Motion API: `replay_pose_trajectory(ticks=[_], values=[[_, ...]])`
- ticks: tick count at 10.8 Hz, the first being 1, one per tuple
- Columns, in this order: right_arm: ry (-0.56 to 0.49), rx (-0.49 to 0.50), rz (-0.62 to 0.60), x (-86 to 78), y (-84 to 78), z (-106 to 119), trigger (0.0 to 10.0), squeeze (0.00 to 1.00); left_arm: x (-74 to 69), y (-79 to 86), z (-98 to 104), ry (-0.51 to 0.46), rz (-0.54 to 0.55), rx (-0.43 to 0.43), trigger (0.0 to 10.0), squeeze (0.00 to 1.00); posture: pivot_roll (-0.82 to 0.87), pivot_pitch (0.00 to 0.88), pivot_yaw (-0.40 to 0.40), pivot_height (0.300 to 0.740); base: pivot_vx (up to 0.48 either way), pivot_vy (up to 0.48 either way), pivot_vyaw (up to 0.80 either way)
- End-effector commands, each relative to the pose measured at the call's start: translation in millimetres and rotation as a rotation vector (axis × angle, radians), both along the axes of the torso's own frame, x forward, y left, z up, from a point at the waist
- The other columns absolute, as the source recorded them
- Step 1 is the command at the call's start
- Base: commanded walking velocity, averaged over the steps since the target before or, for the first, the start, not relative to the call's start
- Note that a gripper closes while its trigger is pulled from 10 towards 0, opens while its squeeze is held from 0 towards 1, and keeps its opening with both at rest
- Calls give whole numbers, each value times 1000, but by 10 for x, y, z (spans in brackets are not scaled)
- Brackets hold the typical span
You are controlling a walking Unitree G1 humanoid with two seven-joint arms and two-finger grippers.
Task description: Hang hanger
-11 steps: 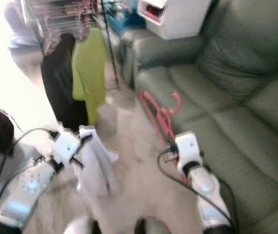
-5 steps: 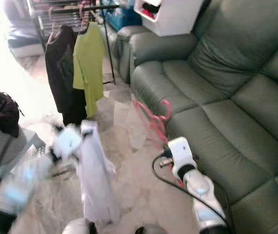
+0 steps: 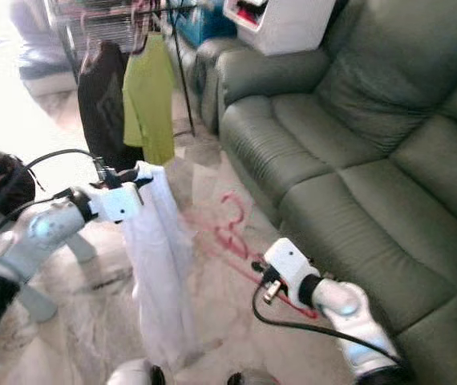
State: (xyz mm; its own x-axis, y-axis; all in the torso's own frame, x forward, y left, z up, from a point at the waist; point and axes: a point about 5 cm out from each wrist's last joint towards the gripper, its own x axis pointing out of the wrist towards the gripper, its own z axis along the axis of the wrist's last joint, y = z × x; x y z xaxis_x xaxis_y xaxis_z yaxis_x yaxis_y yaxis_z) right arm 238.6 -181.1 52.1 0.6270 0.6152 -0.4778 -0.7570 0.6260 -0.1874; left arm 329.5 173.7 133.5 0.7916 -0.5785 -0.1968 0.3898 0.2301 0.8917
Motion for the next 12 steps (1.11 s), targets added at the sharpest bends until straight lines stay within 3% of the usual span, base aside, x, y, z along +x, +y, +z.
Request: replay_pose_trajectory(ticks=[1,3,4,6,7,9,12], values=[[-13,3,23,29,-14,77,10000,0,48,27,109,-30,-11,9,10000,0,-43,4,-23,740,0,0,0],[-36,-12,25,127,-179,209,10000,0,84,188,59,-63,77,-9,10000,0,-51,2,-30,740,0,0,0],[-14,-33,95,88,-193,228,10000,0,61,179,-3,-52,65,-1,10000,0,-51,2,-33,740,0,0,0],[-91,-83,68,213,-284,351,10000,0,69,209,-58,-47,74,10,10000,0,-56,1,-33,740,0,0,0],[-153,-73,23,317,-312,431,10000,0,64,169,-69,-53,57,-29,10000,0,-61,0,-32,740,0,0,0],[-140,-81,59,284,-282,394,10000,0,25,52,-84,-49,-18,-48,10000,0,-59,1,-34,740,0,0,0],[-187,-81,148,265,-242,408,10000,0,-66,-228,-137,83,-98,-278,10000,0,-52,4,-29,740,0,0,0]])
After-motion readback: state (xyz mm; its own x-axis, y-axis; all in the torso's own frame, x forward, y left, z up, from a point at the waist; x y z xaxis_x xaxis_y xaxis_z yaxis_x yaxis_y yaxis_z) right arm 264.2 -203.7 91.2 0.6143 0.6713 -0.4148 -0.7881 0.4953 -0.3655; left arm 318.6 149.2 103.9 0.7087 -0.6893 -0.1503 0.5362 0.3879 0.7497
